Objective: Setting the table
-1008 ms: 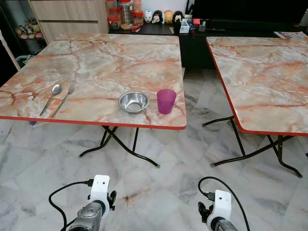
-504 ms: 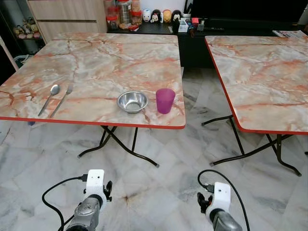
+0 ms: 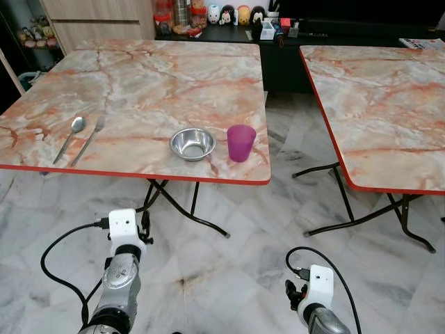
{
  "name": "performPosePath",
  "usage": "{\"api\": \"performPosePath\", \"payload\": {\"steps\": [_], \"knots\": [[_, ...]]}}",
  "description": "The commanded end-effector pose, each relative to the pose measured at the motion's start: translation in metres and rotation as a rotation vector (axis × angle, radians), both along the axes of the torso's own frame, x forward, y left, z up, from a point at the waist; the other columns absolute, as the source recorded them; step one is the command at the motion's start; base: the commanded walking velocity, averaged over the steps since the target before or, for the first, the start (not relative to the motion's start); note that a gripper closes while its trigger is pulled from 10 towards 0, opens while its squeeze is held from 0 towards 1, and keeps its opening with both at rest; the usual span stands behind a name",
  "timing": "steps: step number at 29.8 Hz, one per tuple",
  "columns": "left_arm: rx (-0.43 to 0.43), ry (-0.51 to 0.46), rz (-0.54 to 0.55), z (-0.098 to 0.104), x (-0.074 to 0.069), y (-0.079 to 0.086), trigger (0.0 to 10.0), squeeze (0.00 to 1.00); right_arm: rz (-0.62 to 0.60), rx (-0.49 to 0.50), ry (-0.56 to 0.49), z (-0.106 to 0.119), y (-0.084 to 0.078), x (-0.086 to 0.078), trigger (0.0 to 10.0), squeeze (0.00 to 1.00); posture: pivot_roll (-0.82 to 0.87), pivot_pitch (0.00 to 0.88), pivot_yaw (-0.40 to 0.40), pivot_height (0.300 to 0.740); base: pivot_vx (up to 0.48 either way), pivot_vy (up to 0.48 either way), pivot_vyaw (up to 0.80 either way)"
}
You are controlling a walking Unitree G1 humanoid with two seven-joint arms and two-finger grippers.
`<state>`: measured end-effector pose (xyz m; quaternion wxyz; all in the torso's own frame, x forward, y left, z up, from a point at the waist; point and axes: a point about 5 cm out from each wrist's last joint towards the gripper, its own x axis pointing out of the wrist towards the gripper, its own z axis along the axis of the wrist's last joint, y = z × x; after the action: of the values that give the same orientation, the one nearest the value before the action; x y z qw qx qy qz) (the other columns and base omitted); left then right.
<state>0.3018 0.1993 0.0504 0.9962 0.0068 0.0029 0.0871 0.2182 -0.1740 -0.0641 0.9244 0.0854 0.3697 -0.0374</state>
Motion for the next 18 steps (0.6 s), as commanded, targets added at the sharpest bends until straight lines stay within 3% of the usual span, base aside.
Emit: {"api": "performPosePath", "payload": {"steps": [1,8,13,16,18], "knots": [[0.014,-0.064,0.036,0.011,0.001,0.007,10.0,0.00,0.005,-0.002,0.030,-0.004,-0.001,-0.007,10.0,0.00,0.08,0.109,-0.029,0.740,0.000,0.000,0.00],[0.030,-0.245,0.059,0.058,0.015,0.019,10.0,0.00,0.018,-0.010,0.044,-0.006,-0.002,-0.009,10.0,0.00,0.10,0.113,-0.036,0.740,0.000,0.000,0.00],[0.039,-0.246,0.008,0.068,0.023,0.011,10.0,0.00,0.023,-0.008,0.047,-0.006,0.000,-0.009,10.0,0.00,0.10,0.112,-0.037,0.740,0.000,0.000,0.00],[0.020,-0.220,-0.074,0.070,0.038,-0.008,10.0,0.00,0.029,-0.007,0.049,-0.006,0.004,-0.008,10.0,0.00,0.08,0.106,-0.030,0.740,0.000,0.000,0.00],[0.006,-0.224,-0.084,0.072,0.040,-0.012,10.0,0.00,0.025,-0.007,0.050,-0.006,0.004,-0.007,10.0,0.00,0.07,0.110,-0.029,0.740,0.266,0.000,0.00]]}}
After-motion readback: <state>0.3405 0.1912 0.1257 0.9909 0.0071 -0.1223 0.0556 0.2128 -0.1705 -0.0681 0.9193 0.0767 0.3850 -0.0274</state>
